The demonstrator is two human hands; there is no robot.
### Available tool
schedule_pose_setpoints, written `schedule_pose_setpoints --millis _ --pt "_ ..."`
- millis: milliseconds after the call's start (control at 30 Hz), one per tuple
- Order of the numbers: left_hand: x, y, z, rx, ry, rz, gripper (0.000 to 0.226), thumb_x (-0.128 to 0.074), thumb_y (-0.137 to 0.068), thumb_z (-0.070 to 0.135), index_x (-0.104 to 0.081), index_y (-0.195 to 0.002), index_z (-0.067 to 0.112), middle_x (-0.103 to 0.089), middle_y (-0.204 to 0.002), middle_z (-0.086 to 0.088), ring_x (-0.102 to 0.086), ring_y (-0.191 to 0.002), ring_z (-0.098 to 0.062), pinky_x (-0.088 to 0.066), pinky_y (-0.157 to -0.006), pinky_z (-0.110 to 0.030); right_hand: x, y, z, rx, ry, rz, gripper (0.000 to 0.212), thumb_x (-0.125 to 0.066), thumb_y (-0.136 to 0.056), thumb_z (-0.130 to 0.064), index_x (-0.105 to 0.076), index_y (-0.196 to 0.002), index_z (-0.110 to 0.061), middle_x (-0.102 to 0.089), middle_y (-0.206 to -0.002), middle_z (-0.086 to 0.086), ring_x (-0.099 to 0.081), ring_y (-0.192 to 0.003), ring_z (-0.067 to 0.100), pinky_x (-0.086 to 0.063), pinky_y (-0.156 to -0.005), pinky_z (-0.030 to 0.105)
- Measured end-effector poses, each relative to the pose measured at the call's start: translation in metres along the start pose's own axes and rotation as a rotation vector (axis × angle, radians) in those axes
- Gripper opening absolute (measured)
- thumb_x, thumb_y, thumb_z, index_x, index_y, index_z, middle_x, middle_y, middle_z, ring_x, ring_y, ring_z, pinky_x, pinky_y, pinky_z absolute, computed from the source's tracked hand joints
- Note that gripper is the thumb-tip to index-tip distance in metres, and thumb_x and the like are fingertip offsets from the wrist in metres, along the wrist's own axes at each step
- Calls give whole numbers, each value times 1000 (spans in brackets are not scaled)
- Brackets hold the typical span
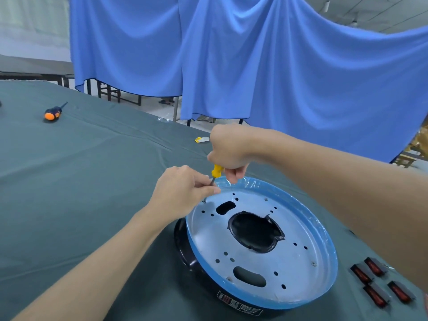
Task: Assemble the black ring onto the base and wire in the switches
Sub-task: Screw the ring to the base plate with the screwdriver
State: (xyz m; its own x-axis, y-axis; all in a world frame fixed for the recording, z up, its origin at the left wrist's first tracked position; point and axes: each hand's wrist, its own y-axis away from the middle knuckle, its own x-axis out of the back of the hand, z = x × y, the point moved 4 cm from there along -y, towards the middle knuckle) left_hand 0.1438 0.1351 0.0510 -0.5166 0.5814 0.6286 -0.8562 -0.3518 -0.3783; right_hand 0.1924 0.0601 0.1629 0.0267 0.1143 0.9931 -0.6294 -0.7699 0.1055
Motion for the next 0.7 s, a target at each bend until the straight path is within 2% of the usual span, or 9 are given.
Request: schedule_pose_setpoints --millis 67,167,233,300,400,467,533,633,700 --pt "2 -1 1 3 28 -6 18 -69 -89 33 -79 -78 23 -59 -56 -8 -38 -58 -22 -37 -58 -30 -1 0 -3 -20 25 -92 37 -38 -100 -16 -55 -67 -10 -58 -38 -9 -52 -31 3 -44 -43 9" --pt "3 -2 2 -11 38 -62 21 -64 -93 31 -80 -80 24 -58 -52 -1 -38 -50 -13 -33 -56 -27 6 5 -6 72 66 -89 24 -56 -94 -31 -63 -83 -10 -67 -51 -5 -68 -51 12 -56 -62 20" --pt "2 -3 1 -23 33 -91 22 -62 -95 30 -80 -83 24 -50 -46 7 -42 -47 -7 -29 -53 -19 8 6 -6 169 136 -38 14 -63 -89 -26 -65 -82 -15 -64 -48 -6 -68 -53 7 -53 -55 19" --pt "1 -3 1 -34 8 -104 23 -60 -97 30 -80 -87 22 -43 -45 7 -43 -47 -6 -28 -52 -18 4 4 -3 205 214 21 22 -57 -92 -20 -63 -73 -12 -58 -41 -5 -56 -42 -3 -45 -47 16" --pt "-3 -2 1 -16 5 -60 22 -65 -92 35 -78 -85 18 -50 -49 3 -38 -54 -17 -35 -56 -25 0 -3 4 104 189 82 40 -47 -96 -17 -52 -56 -14 -57 -47 -2 -49 -42 9 -45 -51 22" --pt "-1 -2 0 22 25 -17 18 -73 -85 39 -77 -75 24 -54 -48 4 -37 -55 -18 -36 -55 -24 -2 -5 2 64 176 36 46 -42 -95 -13 -50 -50 -14 -57 -41 -1 -50 -41 15 -47 -58 23" --pt "1 -3 1 18 -21 -24 22 -71 -87 37 -76 -70 25 -47 -41 9 -36 -51 -14 -30 -50 -21 0 -6 0 52 128 -43 40 -40 -97 -16 -53 -60 -10 -60 -41 -2 -54 -37 15 -51 -64 24" --pt "2 -6 2 4 -38 -76 23 -64 -94 30 -79 -78 22 -53 -44 22 -50 -51 -4 -37 -55 -24 10 1 -4 148 105 -66 19 -58 -93 -28 -63 -82 -12 -63 -47 -5 -67 -48 13 -54 -60 22" --pt "1 -6 3 -10 -47 -117 23 -61 -96 28 -79 -84 21 -53 -46 29 -51 -51 3 -32 -52 -15 12 2 -4 218 175 -11 14 -61 -90 -25 -63 -78 -18 -64 -49 -5 -68 -55 13 -49 -54 20"
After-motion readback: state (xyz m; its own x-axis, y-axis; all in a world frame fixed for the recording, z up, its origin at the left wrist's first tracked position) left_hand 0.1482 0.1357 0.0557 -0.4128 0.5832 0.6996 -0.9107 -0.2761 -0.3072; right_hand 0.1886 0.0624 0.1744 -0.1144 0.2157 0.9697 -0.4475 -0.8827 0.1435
